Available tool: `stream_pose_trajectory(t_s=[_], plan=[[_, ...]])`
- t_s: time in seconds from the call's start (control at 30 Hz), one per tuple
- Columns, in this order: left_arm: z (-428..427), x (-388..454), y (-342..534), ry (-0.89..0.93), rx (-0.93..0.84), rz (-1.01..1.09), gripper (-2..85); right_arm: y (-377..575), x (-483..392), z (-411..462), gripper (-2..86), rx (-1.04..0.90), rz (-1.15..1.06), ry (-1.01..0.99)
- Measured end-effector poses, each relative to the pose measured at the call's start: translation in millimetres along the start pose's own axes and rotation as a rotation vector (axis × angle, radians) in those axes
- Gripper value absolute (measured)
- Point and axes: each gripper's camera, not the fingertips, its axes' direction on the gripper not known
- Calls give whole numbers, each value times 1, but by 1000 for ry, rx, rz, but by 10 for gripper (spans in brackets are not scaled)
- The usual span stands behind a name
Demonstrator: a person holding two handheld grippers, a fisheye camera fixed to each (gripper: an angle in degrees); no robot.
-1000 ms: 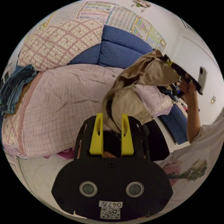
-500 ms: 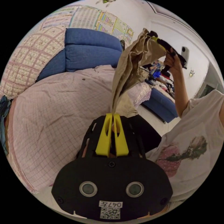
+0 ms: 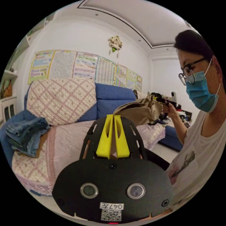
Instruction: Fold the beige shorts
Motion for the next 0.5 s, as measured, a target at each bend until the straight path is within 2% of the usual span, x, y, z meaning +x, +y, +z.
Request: stream_pose_trajectory(t_s=[0.13, 0.2, 0.3, 0.37, 0.43, 0.5], plan=[[62, -19, -18, -116, -161, 15, -4, 8, 39, 64, 3, -135, 119, -43], [148, -58, -13, -206, -369, -58, 6, 25, 85, 122, 14, -200, 284, 18], [233, -93, 15, -331, -582, -98, 21, 54, 136, 175, 39, -289, 449, 88], [241, -86, 25, -329, -556, -70, 29, 67, 145, 182, 44, -262, 475, 36], [241, -76, 36, -290, -518, -44, 34, 77, 141, 186, 44, -262, 407, 41], [254, -70, 54, -191, -564, -15, 37, 87, 138, 203, 46, -365, 317, 110]])
